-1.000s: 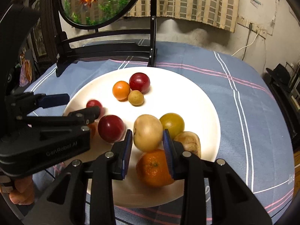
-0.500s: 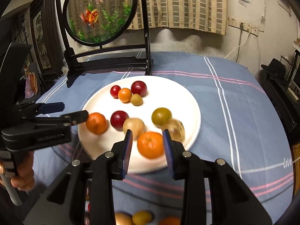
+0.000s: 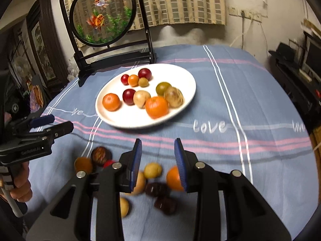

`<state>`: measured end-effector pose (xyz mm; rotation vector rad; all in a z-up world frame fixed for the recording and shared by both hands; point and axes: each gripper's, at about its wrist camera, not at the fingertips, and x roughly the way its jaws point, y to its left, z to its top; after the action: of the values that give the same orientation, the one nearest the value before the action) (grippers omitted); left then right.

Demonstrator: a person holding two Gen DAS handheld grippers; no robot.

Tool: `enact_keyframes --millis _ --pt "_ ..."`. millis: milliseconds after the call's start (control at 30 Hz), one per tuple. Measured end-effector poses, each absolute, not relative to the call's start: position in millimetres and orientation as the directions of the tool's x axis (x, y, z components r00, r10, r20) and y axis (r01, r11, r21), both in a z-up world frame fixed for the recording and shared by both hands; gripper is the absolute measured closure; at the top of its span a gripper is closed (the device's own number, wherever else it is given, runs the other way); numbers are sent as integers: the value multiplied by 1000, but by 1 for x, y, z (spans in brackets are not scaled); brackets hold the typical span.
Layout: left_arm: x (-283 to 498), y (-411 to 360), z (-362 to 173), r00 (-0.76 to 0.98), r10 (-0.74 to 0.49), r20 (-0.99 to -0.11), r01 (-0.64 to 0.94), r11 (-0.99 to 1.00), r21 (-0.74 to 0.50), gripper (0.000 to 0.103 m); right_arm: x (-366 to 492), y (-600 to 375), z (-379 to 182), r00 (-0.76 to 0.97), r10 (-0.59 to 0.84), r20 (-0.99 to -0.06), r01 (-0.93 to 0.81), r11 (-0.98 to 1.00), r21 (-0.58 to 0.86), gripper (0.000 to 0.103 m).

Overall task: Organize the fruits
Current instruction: 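Withdraw both grippers from the plate back toward the fruit pile, then grasp a pale yellow spotted fruit with the right gripper while the left grasps an orange fruit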

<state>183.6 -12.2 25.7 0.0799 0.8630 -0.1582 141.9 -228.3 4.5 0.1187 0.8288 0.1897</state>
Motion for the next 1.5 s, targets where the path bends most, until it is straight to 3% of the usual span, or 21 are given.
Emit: enact_keyframes --millis 567,933,967,1000,1067,1500 --pt "145 -5 -18 582 -104 -806 178 984 2 24 77 -231 -20 642 306 -703 -85 940 332 68" --pt "153 -4 -39 549 -118 -827 181 983 -20 20 69 -216 -30 582 369 -725 -159 926 344 67" --pt "153 -3 -39 548 -121 -827 181 983 -24 20 68 -213 -31 571 372 -732 -174 926 334 65" --pt "153 -2 -40 546 -130 -827 182 983 -34 20 67 -206 -33 555 364 -748 -194 931 309 48" --pt "153 -1 -40 546 -142 -826 182 982 -48 20 64 -197 -35 546 329 -770 -208 944 256 30" --pt "155 13 -40 561 -195 -805 177 978 -113 20 80 -162 -53 516 180 -837 -247 967 56 30"
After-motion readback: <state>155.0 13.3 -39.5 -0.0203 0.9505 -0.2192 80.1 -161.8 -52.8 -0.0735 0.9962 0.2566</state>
